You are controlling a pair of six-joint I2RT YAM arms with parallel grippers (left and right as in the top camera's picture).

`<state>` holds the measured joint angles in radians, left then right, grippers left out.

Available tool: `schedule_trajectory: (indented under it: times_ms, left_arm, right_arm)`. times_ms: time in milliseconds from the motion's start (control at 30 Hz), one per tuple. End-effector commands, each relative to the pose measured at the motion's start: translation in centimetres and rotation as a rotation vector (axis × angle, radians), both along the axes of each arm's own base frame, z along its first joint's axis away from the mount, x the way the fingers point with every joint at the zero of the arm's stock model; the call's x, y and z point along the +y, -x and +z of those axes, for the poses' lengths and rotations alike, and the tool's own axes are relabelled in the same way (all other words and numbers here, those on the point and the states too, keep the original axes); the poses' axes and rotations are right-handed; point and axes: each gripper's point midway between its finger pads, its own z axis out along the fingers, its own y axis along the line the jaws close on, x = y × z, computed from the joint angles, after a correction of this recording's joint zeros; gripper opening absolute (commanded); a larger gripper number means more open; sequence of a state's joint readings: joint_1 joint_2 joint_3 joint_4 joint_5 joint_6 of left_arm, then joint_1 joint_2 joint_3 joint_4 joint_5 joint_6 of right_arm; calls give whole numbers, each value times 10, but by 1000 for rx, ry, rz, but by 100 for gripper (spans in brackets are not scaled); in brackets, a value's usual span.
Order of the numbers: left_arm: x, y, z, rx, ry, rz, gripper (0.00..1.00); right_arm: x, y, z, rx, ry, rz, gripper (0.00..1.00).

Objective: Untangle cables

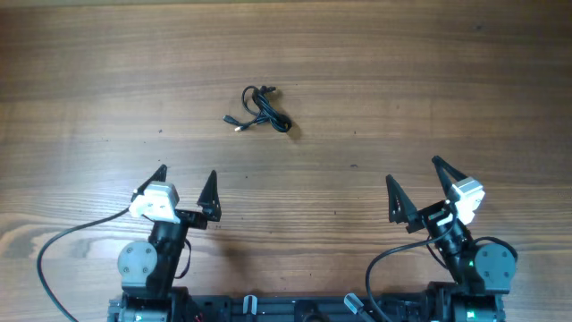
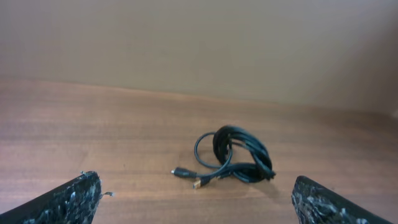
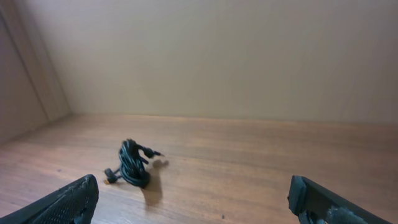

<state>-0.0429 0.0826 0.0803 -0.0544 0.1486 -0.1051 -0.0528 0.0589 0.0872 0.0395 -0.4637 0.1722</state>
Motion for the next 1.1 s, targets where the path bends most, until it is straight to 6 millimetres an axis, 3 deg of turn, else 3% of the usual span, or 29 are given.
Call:
schedule_trajectory:
  times_ms: [0, 200, 367, 500, 633, 700, 800, 833, 867, 900, 1000, 1067]
  left_arm:
    - [-6, -1, 35, 34, -20, -39, 100]
    - [-25, -33, 81, 320, -51, -158, 100]
    - [-26, -68, 109, 673, -41, -168, 100]
    - [-36, -87, 108, 918, -44, -210, 100]
    - [-62, -103, 85, 1018, -11, -300, 100]
    - [-78, -109, 82, 1011, 13, -365, 100]
    - [-95, -136, 77, 979, 60, -352, 100]
    - [-96, -154, 64, 1022, 167, -220, 93]
    - [-83, -171, 39, 1085, 288, 33, 87]
    - [-78, -180, 22, 1109, 324, 149, 85]
    - [-93, -199, -29, 1177, 370, 254, 82]
    - [-104, -201, -63, 1243, 371, 287, 81]
  right_arm:
    - [15, 12, 36, -56, 1, 91, 100]
    - [34, 14, 92, -24, 10, 227, 100]
    - [41, -12, 120, 203, 3, 297, 100]
    - [42, -32, 129, 428, 36, 326, 100]
    - [37, -48, 126, 649, 102, 340, 100]
    - [36, -66, 120, 734, 34, 325, 100]
    - [35, -91, 111, 789, -57, 294, 100]
    - [35, -98, 104, 854, -131, 270, 100]
    - [34, -104, 96, 877, -141, 266, 100]
    - [34, -108, 89, 899, -142, 267, 96]
    - [34, -113, 63, 1003, -161, 264, 93]
    - [34, -112, 54, 1045, -168, 262, 91]
